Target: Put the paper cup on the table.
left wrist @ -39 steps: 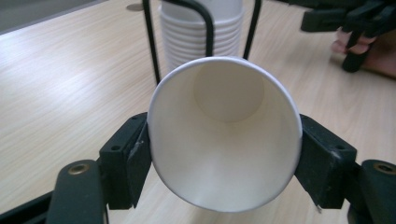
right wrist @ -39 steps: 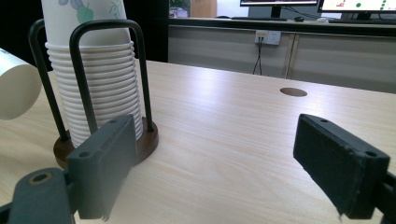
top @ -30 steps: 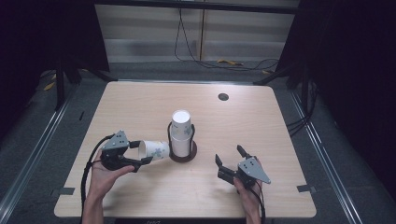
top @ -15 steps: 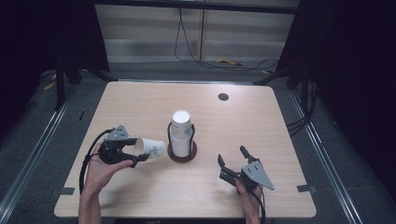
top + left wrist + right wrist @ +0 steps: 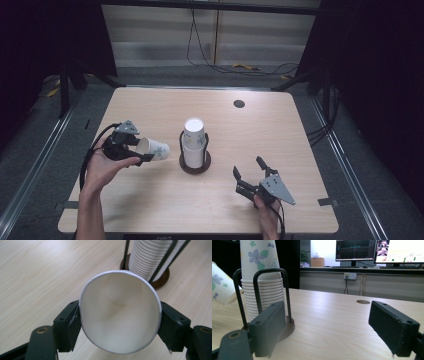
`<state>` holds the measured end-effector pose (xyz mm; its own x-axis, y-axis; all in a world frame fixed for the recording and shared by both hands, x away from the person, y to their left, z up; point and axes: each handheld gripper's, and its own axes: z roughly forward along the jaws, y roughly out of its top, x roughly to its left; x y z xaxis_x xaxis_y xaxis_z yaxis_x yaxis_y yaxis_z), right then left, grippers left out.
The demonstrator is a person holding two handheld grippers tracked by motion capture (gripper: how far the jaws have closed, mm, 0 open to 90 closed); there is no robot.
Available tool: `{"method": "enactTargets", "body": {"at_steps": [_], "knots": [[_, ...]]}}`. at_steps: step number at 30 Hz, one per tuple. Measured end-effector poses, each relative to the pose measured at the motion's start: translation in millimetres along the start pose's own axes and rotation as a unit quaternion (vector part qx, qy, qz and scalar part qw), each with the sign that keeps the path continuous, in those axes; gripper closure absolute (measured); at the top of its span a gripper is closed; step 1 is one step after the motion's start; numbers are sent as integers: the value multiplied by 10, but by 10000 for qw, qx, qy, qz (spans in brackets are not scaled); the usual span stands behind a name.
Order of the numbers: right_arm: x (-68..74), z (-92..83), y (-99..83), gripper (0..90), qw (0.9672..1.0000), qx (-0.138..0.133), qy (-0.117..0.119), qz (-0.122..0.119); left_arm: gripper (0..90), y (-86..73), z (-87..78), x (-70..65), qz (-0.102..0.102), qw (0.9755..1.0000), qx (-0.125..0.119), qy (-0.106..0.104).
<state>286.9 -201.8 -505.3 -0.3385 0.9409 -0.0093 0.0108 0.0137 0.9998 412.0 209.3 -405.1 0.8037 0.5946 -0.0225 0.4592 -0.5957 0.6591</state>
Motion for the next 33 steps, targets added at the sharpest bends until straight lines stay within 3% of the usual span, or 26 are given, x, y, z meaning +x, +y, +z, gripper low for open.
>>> {"method": "enactTargets", "body": {"at_steps": [4, 6, 13, 19, 26, 29, 31, 33], "knots": [[-3, -2, 2, 138, 10000, 19, 7, -2, 277, 58, 13, 23, -33, 9998, 152, 139], [-4, 1, 1, 140, 10000, 7, 19, 0, 276, 78, 37, 31, -32, 9998, 209, 51], [-3, -1, 1, 141, 10000, 7, 20, 3, 273, 156, 141, 84, 141, 9968, 770, 189], [-5, 3, 2, 141, 10000, 22, 18, -1, 270, 201, 185, 118, 258, 9913, 1273, 192], [-4, 0, 1, 140, 10000, 8, 19, 1, 261, 270, 219, 114, 447, 9813, 1858, 234], [-2, -2, 1, 141, 10000, 16, 12, 1, 258, 295, 241, 129, 469, 9794, 1954, 197], [-2, -2, 1, 140, 10000, 15, 12, 1, 255, 309, 266, 143, 511, 9765, 2087, 146], [-2, -2, 1, 140, 10000, 14, 14, 0, 253, 315, 273, 146, 497, 9767, 2077, 203]]}}
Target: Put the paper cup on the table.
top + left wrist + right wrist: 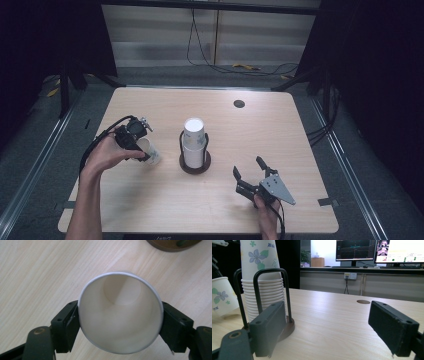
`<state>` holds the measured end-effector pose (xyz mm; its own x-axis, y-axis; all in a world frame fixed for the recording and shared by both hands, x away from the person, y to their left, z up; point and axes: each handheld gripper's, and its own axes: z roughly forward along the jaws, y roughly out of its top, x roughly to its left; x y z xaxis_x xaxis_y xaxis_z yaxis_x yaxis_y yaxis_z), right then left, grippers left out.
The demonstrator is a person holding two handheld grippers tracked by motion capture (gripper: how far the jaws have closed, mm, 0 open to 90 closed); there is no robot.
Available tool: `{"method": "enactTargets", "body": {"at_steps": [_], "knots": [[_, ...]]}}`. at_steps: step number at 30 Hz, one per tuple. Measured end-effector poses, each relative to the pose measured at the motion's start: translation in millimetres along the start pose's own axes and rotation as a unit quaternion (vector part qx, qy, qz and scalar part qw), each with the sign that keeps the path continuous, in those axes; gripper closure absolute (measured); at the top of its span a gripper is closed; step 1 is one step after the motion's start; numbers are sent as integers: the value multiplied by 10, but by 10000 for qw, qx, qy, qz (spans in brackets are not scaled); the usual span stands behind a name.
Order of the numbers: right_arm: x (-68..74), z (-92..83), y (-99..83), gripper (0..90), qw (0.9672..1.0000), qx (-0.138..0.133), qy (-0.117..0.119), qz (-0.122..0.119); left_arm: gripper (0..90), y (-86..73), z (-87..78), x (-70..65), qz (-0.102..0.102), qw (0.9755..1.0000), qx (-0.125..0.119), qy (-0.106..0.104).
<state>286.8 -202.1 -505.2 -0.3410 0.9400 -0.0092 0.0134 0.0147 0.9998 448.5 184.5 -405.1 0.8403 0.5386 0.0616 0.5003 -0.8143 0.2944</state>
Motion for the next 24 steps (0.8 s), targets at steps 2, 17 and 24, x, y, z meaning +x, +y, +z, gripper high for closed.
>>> {"method": "enactTargets", "body": {"at_steps": [2, 17, 24], "knots": [[0, 0, 0, 140, 10000, 1, -1, 0, 251, 5, 17, -2, 15, 10000, 34, -39], [0, 0, 0, 140, 10000, -1, 0, -2, 217, 81, 168, 20, -8, 10000, -46, 32], [0, 0, 0, 141, 10000, -1, 2, 0, 211, 110, 205, 33, -138, 9997, -174, 56]]}}
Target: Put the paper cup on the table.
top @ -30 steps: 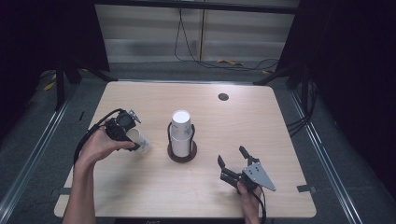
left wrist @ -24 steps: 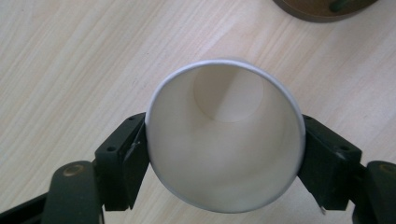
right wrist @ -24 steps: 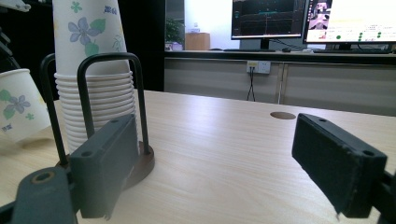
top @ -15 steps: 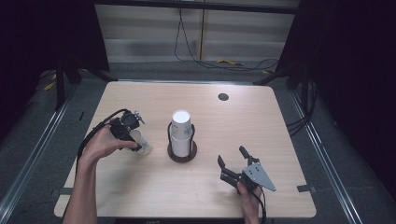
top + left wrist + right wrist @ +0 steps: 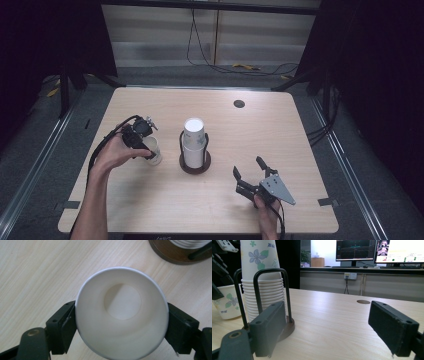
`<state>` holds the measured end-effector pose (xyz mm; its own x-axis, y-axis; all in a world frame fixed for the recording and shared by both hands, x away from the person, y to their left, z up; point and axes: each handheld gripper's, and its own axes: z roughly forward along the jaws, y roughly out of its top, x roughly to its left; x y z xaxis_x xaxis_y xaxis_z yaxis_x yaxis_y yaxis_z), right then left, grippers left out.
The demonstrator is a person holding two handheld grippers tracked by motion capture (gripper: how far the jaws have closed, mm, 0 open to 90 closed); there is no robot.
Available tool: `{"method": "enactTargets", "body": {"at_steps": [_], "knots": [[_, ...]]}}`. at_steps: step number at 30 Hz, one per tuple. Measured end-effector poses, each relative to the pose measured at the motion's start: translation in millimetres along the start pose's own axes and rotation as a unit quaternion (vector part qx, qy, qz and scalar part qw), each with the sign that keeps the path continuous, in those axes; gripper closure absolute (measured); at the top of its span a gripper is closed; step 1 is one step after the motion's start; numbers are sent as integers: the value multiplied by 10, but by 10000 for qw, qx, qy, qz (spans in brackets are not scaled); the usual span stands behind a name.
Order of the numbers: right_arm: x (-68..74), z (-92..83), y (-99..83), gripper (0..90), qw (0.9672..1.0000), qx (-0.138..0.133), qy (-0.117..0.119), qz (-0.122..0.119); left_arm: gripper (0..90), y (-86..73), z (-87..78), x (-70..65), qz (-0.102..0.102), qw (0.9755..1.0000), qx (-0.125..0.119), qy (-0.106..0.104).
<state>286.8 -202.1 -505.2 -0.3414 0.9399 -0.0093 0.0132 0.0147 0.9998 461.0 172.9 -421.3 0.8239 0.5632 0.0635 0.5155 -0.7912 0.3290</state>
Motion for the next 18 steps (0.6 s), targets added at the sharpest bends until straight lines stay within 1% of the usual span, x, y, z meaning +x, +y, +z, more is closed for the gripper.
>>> {"method": "enactTargets", "body": {"at_steps": [2, 6, 9, 11, 12, 14, 16, 18], "knots": [[0, 0, 0, 141, 10000, 0, 3, 0, 210, 0, 5, 13, -11, 10000, -60, -7], [-1, 1, 0, 141, 10000, -9, 11, 3, 207, -17, 3, 19, -26, 9996, -281, -47], [0, 1, 0, 140, 10000, -6, 10, 8, 178, -38, 16, 27, -124, 9994, -335, -26], [-1, 1, 0, 141, 10000, -7, 11, 3, 171, -46, 13, 37, -106, 9993, -347, -15], [-1, 2, 0, 141, 10000, -9, 13, 2, 173, -50, 14, 32, -146, 9990, -415, -17], [-1, 1, -1, 141, 10000, -9, 12, 3, 173, -50, 4, 30, -217, 9987, -466, 4], [-1, 1, 0, 141, 10000, -9, 13, 2, 172, -51, -9, 37, -326, 9974, -649, -26], [-1, 1, 0, 141, 10000, -9, 13, 2, 171, -60, -26, 37, -320, 9962, -804, -52]]}}
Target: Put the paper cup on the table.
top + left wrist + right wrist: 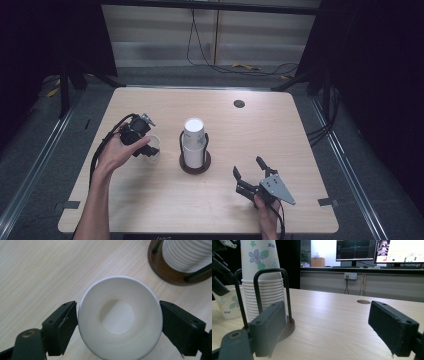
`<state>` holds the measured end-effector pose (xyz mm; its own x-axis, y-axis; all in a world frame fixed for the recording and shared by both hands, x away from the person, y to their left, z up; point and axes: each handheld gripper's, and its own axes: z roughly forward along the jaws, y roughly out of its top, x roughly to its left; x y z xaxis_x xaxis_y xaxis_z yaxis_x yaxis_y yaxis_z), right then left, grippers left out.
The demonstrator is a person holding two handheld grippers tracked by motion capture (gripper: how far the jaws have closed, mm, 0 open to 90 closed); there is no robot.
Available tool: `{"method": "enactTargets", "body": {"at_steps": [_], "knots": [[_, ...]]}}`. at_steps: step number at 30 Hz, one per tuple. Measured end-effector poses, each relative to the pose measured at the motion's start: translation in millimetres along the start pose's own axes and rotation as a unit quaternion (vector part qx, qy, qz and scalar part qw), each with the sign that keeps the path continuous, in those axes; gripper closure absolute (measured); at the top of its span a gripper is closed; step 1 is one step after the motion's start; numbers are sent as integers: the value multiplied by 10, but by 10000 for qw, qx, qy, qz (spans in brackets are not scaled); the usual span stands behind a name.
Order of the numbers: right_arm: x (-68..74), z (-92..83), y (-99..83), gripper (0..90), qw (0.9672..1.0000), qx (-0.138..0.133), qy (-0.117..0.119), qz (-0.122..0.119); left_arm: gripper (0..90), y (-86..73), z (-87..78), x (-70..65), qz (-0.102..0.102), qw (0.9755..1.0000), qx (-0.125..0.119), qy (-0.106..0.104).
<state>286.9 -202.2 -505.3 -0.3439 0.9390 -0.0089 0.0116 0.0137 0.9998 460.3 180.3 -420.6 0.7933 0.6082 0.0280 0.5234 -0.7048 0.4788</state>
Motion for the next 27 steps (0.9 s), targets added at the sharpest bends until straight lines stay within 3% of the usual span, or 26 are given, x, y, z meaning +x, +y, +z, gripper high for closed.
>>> {"method": "enactTargets", "body": {"at_steps": [2, 6, 8, 14, 16, 20, 21, 24, 27], "knots": [[0, 0, 0, 141, 10000, 1, 0, 0, 171, -19, -16, 1, -100, 9998, -192, -41], [0, 0, 0, 141, 10000, 0, 0, 1, 170, -58, -51, -6, -136, 9990, -414, 100], [1, 0, 0, 141, 10000, 2, -1, 5, 169, -80, -75, -15, -193, 9977, -642, 86], [0, 0, 0, 142, 10000, 0, 3, 2, 176, -158, -100, -95, -88, 9943, -1061, 76], [0, -1, 0, 141, 10000, 1, 2, 2, 182, -176, -117, -127, -89, 9925, -1204, 177], [0, 0, 0, 141, 10000, -1, 3, 1, 184, -212, -193, -207, -124, 9862, -1634, 250], [0, -1, 0, 141, 10000, 4, 1, 4, 184, -231, -199, -239, -96, 9835, -1790, 230], [0, -1, 0, 141, 10000, 1, 1, 1, 196, -270, -201, -308, -104, 9797, -1965, 385], [0, 0, 0, 141, 10000, 2, 2, 2, 212, -331, -186, -391, -244, 9748, -2193, 330]]}}
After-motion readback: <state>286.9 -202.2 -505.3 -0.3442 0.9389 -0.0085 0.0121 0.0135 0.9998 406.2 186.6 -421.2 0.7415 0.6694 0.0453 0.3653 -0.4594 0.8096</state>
